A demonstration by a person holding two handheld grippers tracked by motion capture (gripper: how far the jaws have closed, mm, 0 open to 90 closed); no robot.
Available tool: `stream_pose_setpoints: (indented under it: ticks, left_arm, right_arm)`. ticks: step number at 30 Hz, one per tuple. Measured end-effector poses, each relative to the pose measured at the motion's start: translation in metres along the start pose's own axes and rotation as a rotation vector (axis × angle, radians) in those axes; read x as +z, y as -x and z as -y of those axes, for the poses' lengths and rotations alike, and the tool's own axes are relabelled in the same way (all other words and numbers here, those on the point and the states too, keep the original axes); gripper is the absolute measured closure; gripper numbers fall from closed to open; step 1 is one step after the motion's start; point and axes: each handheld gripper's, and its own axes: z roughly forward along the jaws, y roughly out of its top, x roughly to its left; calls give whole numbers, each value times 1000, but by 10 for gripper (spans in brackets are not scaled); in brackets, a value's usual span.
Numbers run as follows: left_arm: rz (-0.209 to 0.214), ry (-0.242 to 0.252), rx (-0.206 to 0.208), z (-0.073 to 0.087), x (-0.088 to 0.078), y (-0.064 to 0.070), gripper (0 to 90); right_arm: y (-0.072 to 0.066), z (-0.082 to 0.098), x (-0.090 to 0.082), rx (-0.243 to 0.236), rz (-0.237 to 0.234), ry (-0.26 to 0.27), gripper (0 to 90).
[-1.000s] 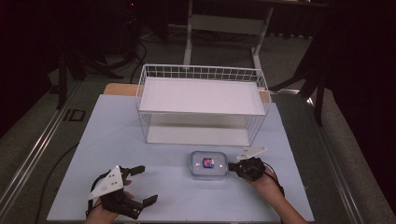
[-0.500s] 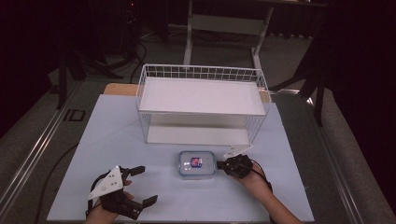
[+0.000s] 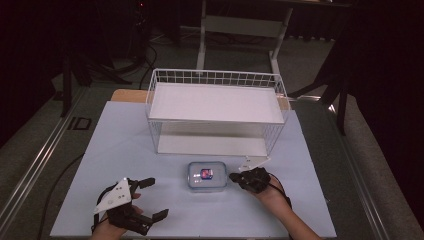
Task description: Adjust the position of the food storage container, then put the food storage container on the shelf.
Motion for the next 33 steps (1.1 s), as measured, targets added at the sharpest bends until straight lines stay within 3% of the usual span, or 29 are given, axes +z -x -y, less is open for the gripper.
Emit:
stream_pose_setpoints:
  ticks: [5,9,10,11,12,14,15,20,22,23,24,25,26,29,31,33]
  left_arm:
    - [-9,-20,3,1,3,0,5]
    - [-16,-45,13,0,6,-1,5]
    - [-18,-48,13,-1,7,-1,5]
    - [-21,-46,18,-3,8,-1,5]
    - [-28,-41,14,-6,10,-2,5]
    - [-34,-47,9,-8,11,-2,5]
    - [-37,-66,-9,-12,13,-3,5]
    - [-2,-92,-39,-21,20,-7,4]
    - [5,-83,-42,-25,26,-8,5]
    - [9,-76,-49,-27,29,-9,5]
    - [18,-68,-67,-29,32,-11,5]
    - [24,-68,-83,-31,35,-13,5]
    - [21,-90,-118,-35,42,-18,5]
    - [9,-109,-147,-38,50,-22,5]
    - [-11,-118,-179,-39,57,-27,5]
    - [-16,-128,-211,-40,64,-32,5]
  right_arm:
    - [-4,3,-11,6,-4,13,742]
    - [-12,2,-31,25,45,59,487]
    - [-12,2,-31,25,45,59,487]
    - [-13,2,-35,37,40,80,434]
    - [-14,2,-42,53,41,116,287]
    - [-15,1,-46,56,31,124,239]
    - [-17,1,-53,62,32,159,169]
    - [-20,-1,-63,62,46,201,139]
    - [-20,-3,-66,51,24,193,161]
    - [-20,-6,-68,45,12,204,228]
    - [-20,-6,-68,45,12,204,228]
    - [-23,-9,-69,36,49,181,229]
    - [-24,-11,-69,37,58,184,229]
    - [-23,-14,-69,76,32,189,224]
    - [-18,-17,-65,156,25,187,179]
    - [-16,-18,-63,182,11,195,161]
